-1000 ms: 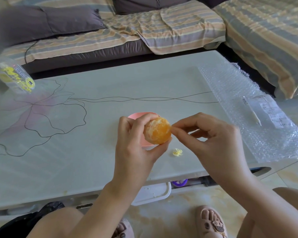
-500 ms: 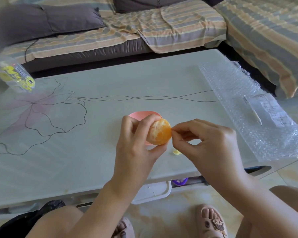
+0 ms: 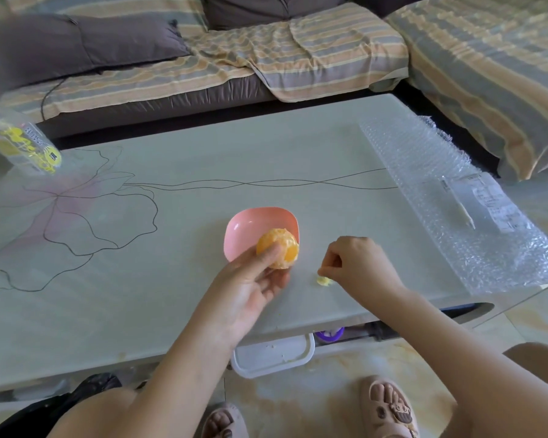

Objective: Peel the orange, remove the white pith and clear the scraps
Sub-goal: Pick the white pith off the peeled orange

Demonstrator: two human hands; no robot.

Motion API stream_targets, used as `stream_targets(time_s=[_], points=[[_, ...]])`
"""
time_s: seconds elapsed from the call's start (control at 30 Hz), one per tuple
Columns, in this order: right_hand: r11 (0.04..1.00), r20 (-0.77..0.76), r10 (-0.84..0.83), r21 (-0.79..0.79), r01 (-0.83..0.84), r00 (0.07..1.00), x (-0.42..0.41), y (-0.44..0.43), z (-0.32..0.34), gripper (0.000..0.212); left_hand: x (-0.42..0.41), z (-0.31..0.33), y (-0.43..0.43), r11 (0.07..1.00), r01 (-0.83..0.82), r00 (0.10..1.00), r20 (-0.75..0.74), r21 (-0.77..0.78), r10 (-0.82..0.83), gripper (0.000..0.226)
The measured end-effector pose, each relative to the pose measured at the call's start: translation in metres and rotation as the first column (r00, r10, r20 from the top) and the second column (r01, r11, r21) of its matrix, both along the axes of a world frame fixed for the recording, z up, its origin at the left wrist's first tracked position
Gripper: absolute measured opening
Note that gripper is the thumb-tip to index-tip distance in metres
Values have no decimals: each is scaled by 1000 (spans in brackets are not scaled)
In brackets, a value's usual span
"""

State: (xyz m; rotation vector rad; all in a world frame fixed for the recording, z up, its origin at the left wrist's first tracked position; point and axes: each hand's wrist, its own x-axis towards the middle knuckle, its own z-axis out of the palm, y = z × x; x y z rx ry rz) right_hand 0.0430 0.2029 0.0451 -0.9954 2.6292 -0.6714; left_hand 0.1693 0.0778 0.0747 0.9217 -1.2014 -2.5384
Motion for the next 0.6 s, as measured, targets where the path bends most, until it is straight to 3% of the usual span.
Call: stream_targets(time_s=[0.07,0.13,0.27,0.43,0.6], points=[[1000,9,13,14,-13,1000,1,1,-2,8,2,1,-2,983,-25,1000,3,181,25,43],[1000,9,19,-14,-19,1000,3,2,-4,16,5,1,-3,969,-24,1000,-1,245,25,47],[998,28,-4,-65,6,1000,2,0,-9,31,10,1,-6,960,-4,1000,24,280,-3,50],[997,29,-19,-77,21,999,3,0,-4,19,10,-1,-9,948,-1,999,48,318,-15,62],[987,-52,-1,-161,-7,999,3,6,10,15,8,-2,-8,942,-23,999,36,335,11,54]])
